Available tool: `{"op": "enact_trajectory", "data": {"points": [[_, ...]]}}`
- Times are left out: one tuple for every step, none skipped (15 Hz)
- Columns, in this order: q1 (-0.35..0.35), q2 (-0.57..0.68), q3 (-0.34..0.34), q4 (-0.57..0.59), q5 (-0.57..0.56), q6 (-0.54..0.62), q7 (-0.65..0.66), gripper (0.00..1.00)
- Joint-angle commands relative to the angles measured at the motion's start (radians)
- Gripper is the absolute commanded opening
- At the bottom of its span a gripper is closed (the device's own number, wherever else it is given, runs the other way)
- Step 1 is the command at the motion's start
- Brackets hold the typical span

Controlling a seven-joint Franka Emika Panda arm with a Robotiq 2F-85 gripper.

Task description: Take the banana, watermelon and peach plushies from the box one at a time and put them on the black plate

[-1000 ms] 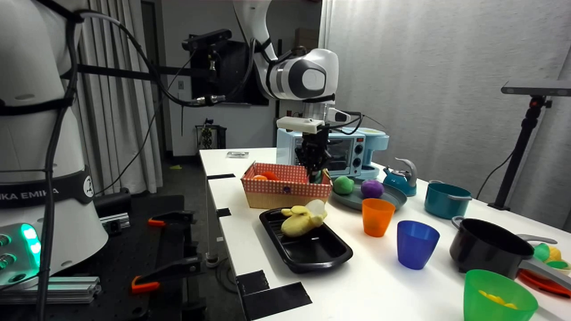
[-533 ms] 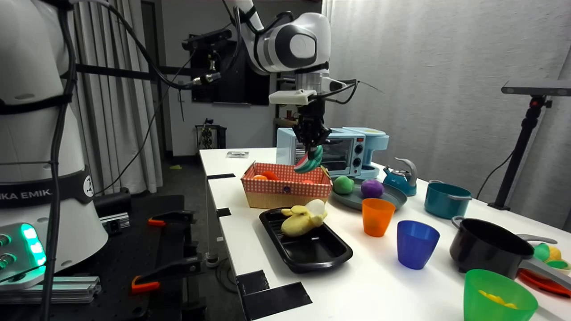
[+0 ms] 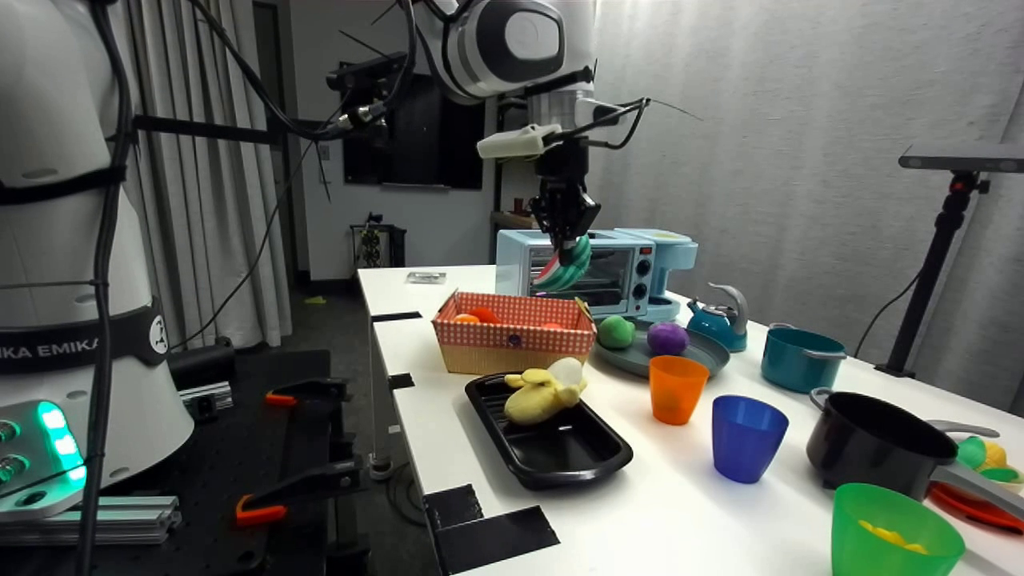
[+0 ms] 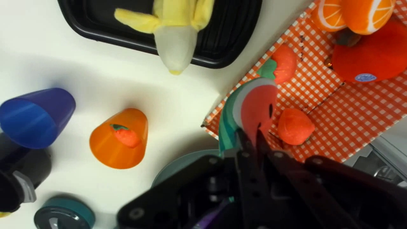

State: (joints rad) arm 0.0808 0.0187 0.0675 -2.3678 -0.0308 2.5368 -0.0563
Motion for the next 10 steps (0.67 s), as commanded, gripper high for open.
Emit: {"op": "enact_trajectory", "data": {"points": [[-0.031, -0.088, -0.026, -0.086, 0.013, 0.008, 0.017, 0.01], [-0.04, -0.1, -0.036, -0.102, 0.01, 0.009, 0.017, 0.01], [-0.048, -0.111, -0.045, -0.115, 0.008, 0.009, 0.016, 0.01], [-0.057, -0.119, -0.054, -0.126, 0.007, 0.01, 0.015, 0.01], [-0.065, -0.128, -0.063, -0.137, 0.008, 0.01, 0.013, 0.01], [-0.072, -0.135, -0.071, -0.146, 0.008, 0.012, 0.012, 0.01], [-0.08, -0.142, -0.079, -0.155, 0.009, 0.013, 0.011, 0.01], [-0.087, -0.148, -0.087, -0.164, 0.011, 0.015, 0.009, 0.01], [-0.093, -0.152, -0.094, -0.171, 0.013, 0.016, 0.008, 0.01], [-0.099, -0.157, -0.101, -0.18, 0.016, 0.017, 0.006, 0.01]]}}
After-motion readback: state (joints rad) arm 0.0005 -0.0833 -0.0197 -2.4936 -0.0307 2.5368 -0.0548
